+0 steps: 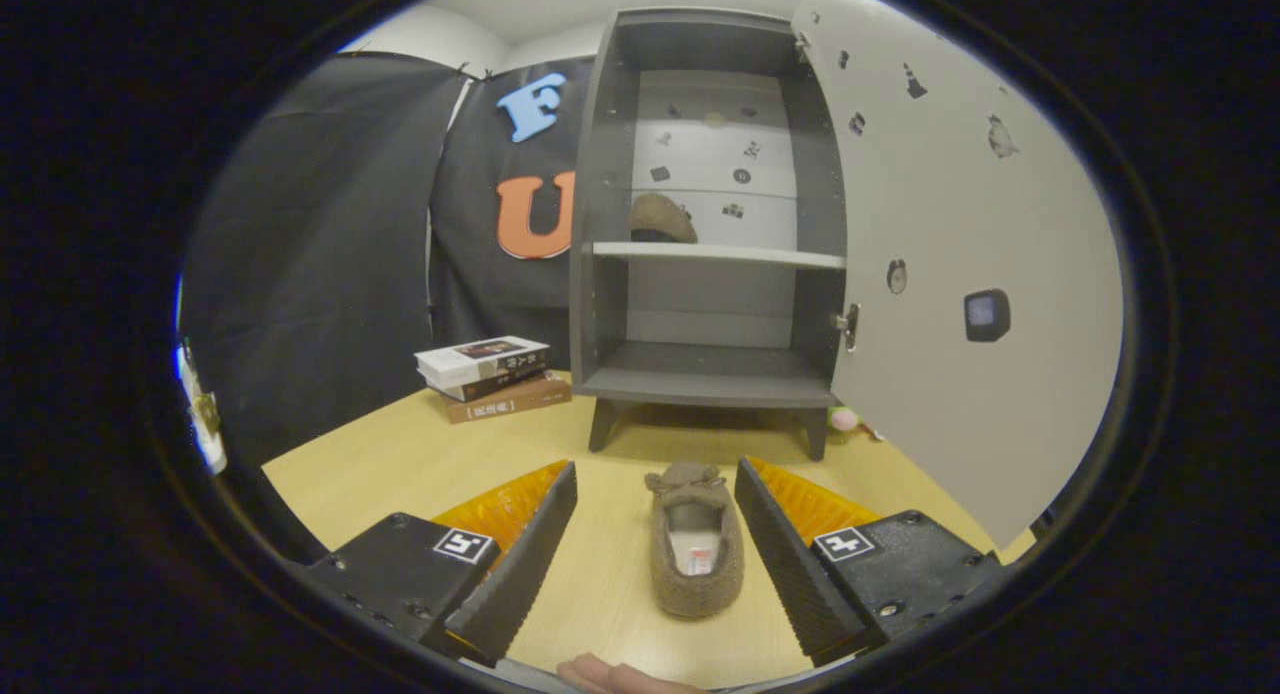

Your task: Open the shoe cabinet door, grab the shoes and put them into the shoe cabinet, then close the shoe cabinet door.

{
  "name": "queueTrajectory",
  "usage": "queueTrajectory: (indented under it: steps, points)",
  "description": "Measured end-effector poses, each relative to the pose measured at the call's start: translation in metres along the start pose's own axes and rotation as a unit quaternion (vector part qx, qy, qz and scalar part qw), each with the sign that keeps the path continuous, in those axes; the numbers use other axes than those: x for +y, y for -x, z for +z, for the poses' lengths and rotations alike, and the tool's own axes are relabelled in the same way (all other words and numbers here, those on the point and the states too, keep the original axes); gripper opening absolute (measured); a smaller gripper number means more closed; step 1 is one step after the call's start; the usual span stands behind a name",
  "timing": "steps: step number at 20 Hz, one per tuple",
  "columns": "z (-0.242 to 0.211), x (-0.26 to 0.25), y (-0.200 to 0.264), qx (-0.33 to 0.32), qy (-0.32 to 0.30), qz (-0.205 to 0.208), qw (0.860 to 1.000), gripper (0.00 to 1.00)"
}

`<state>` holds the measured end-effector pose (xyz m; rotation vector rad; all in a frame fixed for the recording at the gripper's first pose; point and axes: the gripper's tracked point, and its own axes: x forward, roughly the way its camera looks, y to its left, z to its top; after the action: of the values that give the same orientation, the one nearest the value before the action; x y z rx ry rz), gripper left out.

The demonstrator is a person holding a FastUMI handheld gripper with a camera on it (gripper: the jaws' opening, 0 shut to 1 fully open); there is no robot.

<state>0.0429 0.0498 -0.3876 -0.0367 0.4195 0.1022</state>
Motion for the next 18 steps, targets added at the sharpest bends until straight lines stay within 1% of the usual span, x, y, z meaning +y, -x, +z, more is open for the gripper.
queueTrajectory:
  steps: [5, 7, 9, 10, 12, 13, 14, 15, 16, 17, 18]
  points:
    - [-0.041, 0.003, -0.039, 0.057, 0.006, -0.003, 0.998, 1.00]
    - [-0.055, 0.002, -0.054, 0.083, 0.003, -0.004, 0.997, 0.99]
    - [-0.069, 0.000, -0.069, 0.109, -0.011, -0.006, 0.994, 0.92]
    - [-0.075, -0.001, -0.075, 0.121, -0.018, -0.009, 0.992, 0.86]
    - [-0.085, -0.002, -0.090, 0.139, -0.033, -0.012, 0.990, 0.79]
    - [-0.087, -0.006, -0.098, 0.142, -0.035, -0.021, 0.989, 0.75]
    - [-0.084, -0.009, -0.106, 0.135, -0.034, -0.026, 0.990, 0.68]
    - [-0.078, -0.013, -0.117, 0.119, -0.035, -0.028, 0.992, 0.64]
    - [-0.082, -0.017, -0.127, 0.125, -0.040, -0.037, 0.991, 0.47]
    - [-0.088, -0.012, -0.131, 0.135, -0.064, -0.025, 0.988, 0.29]
    - [-0.082, -0.011, -0.131, 0.132, -0.081, -0.026, 0.988, 0.12]
